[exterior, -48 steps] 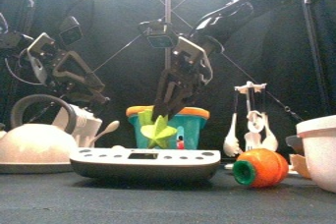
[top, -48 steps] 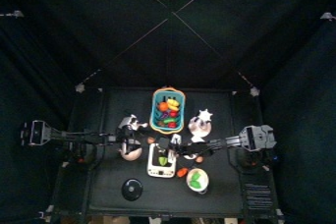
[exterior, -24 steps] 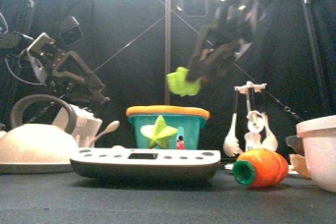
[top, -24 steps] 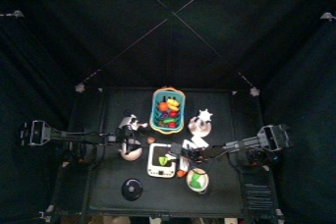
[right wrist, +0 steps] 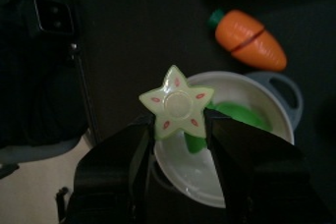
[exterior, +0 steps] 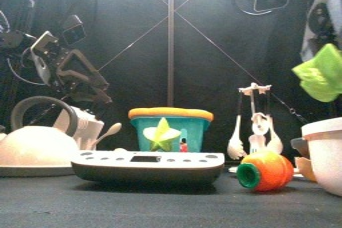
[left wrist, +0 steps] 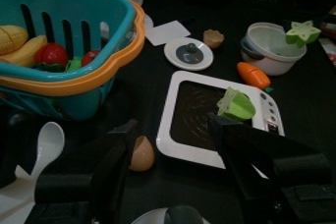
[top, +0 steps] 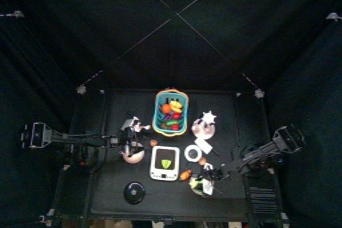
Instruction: Place starfruit bottom into pot
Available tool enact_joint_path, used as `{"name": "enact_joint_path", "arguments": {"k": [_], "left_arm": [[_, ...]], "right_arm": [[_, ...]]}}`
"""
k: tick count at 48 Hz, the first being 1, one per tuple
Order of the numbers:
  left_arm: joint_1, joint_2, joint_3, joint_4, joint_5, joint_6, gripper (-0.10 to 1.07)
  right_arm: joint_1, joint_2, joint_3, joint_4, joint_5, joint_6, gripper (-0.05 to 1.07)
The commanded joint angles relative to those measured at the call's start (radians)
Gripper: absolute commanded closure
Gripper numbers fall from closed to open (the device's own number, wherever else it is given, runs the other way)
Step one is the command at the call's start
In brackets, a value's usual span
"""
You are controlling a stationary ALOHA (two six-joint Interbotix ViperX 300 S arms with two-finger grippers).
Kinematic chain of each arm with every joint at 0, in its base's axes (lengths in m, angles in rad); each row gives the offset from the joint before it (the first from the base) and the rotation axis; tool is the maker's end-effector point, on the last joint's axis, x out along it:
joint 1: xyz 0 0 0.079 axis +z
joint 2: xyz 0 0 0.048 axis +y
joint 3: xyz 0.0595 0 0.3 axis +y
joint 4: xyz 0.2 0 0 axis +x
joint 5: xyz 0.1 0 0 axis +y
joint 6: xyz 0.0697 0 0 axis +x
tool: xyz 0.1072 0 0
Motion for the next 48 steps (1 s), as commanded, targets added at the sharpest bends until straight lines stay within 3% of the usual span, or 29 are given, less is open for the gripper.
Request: {"name": "enact_joint_path", "arguments": {"k": [1,12,27,48], "left_arm": [[-0.017,-0.003,-0.029,-0.011,-0.005,0.0,0.05],[-0.025,-0.003,-0.028,-0.015,-0.003,0.002,0.05],[-0.026,-0.003,-0.025,-0.015,-0.003,0.002,0.05],[-0.028,-0.003,-0.018,-0.015,-0.003,0.0,0.05]], "right_arm": [[-0.002,-0.006,-0.005,0.015,0.025,-0.002,0.29],[-0.034,0.023,-0.008,0.02,0.038,-0.003,0.24],[-0.04,0.023,-0.005,0.002,0.038,-0.005,0.06],[-0.092,0.017,-0.038,-0.181,0.038,-0.003,0.05]]}}
